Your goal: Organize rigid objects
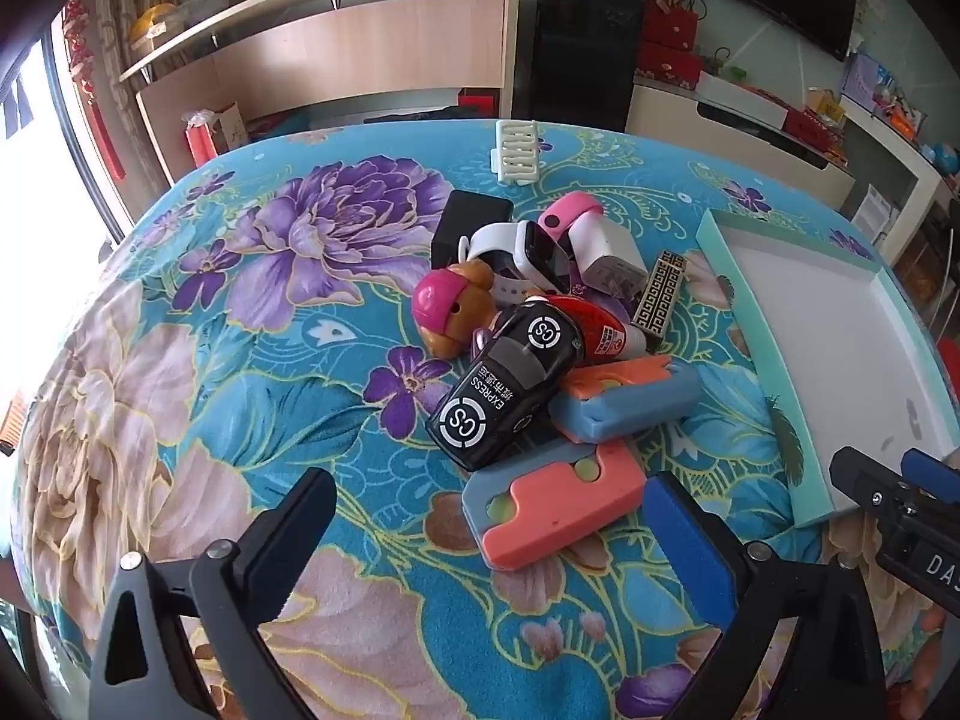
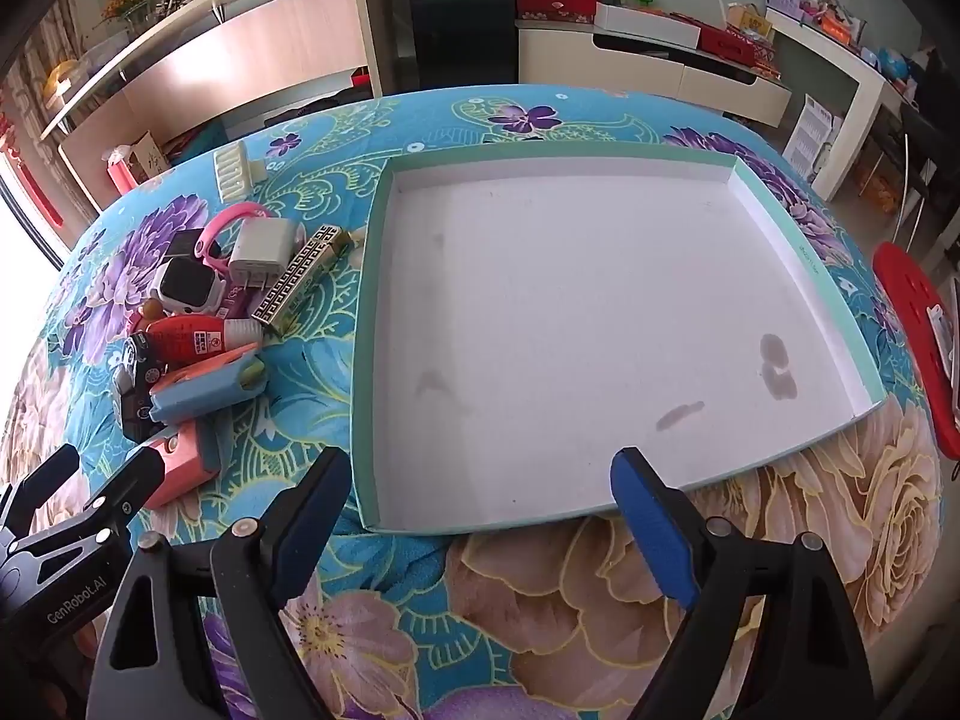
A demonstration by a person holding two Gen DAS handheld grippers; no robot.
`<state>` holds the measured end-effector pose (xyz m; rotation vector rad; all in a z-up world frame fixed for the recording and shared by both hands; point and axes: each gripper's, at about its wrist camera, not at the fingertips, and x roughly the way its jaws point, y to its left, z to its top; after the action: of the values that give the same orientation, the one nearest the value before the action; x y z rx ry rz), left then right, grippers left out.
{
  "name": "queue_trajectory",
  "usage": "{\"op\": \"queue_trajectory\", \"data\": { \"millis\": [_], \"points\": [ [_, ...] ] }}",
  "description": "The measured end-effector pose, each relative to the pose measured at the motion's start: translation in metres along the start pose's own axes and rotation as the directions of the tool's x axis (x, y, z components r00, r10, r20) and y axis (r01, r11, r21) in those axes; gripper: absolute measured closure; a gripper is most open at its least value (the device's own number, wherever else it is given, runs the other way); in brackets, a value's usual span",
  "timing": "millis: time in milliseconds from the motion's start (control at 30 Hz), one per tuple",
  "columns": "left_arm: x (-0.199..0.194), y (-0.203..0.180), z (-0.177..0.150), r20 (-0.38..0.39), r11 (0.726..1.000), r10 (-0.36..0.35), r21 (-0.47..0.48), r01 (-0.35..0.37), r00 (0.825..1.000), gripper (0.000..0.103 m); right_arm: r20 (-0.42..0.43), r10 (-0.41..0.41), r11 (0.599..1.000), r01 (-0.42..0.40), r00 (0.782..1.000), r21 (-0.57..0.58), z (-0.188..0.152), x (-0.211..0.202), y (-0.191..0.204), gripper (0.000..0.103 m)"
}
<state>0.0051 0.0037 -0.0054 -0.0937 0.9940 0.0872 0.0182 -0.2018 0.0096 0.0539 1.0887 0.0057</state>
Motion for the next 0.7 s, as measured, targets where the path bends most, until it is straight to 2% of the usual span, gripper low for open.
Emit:
{"op": "queue_trajectory", "data": {
  "millis": [700],
  "points": [
    [0.004, 0.0017, -0.0005, -0.011, 1.0, 0.0, -0.008, 0.0, 1.0, 0.0, -0.009, -0.006, 1.0, 0.006, 1.0, -0.001, -0.0006, 0.0013, -0.0007, 0.014]
  ]
}}
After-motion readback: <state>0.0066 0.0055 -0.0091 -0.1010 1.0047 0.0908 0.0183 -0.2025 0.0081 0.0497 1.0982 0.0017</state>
